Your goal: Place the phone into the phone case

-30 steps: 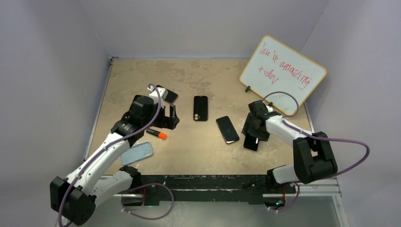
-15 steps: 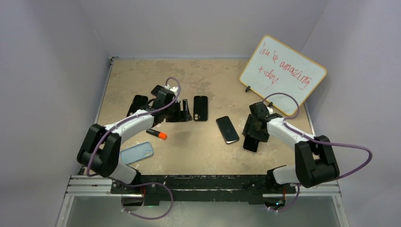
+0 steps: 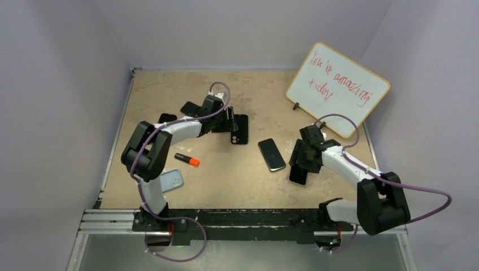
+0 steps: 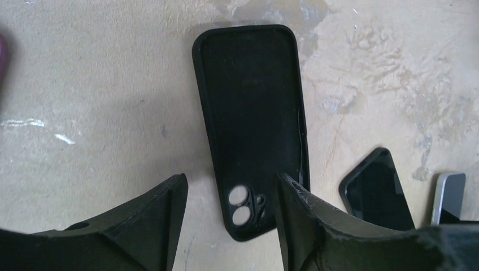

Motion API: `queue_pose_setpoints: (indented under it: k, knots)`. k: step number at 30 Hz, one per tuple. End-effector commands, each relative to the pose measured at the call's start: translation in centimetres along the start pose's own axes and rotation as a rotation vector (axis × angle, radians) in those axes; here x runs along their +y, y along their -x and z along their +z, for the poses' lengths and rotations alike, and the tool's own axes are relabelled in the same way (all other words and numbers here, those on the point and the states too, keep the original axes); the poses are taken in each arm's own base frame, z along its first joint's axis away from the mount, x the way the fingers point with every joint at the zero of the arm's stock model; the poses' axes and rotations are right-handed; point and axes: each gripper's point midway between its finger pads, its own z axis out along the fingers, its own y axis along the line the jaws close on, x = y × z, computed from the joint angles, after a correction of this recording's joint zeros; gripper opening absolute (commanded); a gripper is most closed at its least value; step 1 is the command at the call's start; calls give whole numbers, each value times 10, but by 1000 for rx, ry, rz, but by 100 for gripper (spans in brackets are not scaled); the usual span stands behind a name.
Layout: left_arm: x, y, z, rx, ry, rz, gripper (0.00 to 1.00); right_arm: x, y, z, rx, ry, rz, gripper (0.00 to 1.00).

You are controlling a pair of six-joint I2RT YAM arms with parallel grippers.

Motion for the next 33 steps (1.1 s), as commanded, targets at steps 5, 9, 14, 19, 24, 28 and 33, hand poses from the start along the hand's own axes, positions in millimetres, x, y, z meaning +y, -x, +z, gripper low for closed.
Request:
queue_pose_setpoints:
  k: [5, 9, 14, 19, 24, 28, 33]
  knots:
    - [-1, 24, 22, -63, 26, -2, 54, 9, 2, -12, -12, 52, 3, 53]
    - [3, 12, 31, -20, 35, 7, 53, 9, 3, -14, -17, 58, -2, 53]
    - [17, -5, 33, 25, 86, 26, 51, 16, 2, -16, -10, 95, -7, 52]
    - [19, -11, 29, 37, 93, 35, 41, 21, 1, -21, -17, 138, -8, 51]
    - [18, -19, 28, 52, 84, 40, 35, 25, 0, -29, -30, 175, -9, 51]
    - [16, -25, 26, 64, 83, 53, 25, 31, 2, -37, -57, 222, -22, 50]
    - [15, -29, 14, 75, 91, 60, 6, 41, -1, -52, -58, 295, -36, 49]
